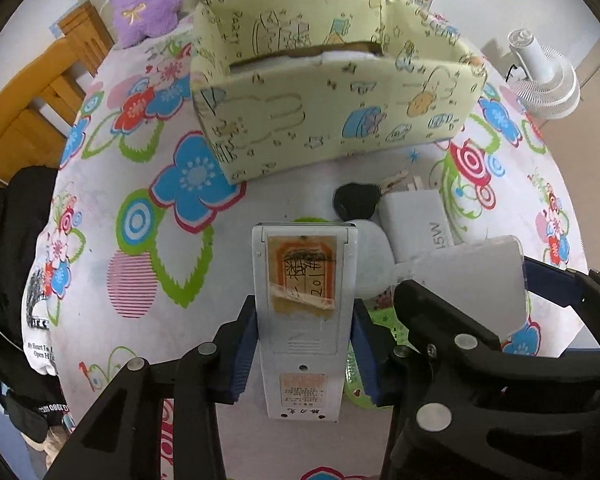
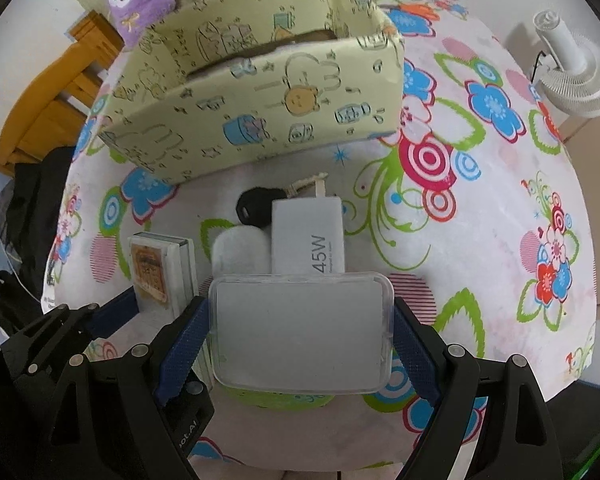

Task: Organize rigid objects
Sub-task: 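Lift the translucent box with the right tool while the left tool grasps the long box, then carry the long white box with the left tool while the right carries the translucent box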

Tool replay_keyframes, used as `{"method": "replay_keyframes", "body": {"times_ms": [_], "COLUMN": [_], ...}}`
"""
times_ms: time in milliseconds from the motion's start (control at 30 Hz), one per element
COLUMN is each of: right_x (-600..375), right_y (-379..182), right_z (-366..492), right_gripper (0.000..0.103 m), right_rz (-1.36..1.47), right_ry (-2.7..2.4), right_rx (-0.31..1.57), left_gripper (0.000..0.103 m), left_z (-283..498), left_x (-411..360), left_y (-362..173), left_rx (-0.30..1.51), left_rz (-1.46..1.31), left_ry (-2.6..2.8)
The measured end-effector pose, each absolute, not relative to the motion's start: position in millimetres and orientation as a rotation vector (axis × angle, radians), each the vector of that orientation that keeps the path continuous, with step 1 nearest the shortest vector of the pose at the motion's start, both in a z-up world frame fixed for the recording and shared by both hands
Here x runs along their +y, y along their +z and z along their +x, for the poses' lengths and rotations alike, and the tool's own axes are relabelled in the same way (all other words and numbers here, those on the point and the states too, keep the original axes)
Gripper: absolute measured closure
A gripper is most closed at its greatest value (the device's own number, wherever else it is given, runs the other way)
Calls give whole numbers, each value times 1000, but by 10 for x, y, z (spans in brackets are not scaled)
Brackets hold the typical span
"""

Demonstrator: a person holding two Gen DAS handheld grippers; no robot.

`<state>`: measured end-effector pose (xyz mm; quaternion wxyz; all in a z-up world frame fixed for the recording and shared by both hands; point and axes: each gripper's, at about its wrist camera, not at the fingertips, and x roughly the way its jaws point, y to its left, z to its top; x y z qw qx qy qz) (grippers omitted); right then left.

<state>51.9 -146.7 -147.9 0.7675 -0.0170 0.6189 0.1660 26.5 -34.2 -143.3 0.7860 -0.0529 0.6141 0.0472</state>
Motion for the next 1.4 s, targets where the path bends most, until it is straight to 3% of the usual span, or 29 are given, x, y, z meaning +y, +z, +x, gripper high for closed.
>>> {"method": "replay_keyframes", "body": {"times_ms": [1400], "right_x": [-1381], "right_y": [-350], "right_z": [498], "right_gripper": [14], "right_rz": [-5], "right_ry": [354], "right_rx": [1077], "left_gripper": [58], "left_z": [247], "left_x": [-363], "left_y": [-347], "left_rx": [1076], "left_rz": [-76], "left_ry": [104]}}
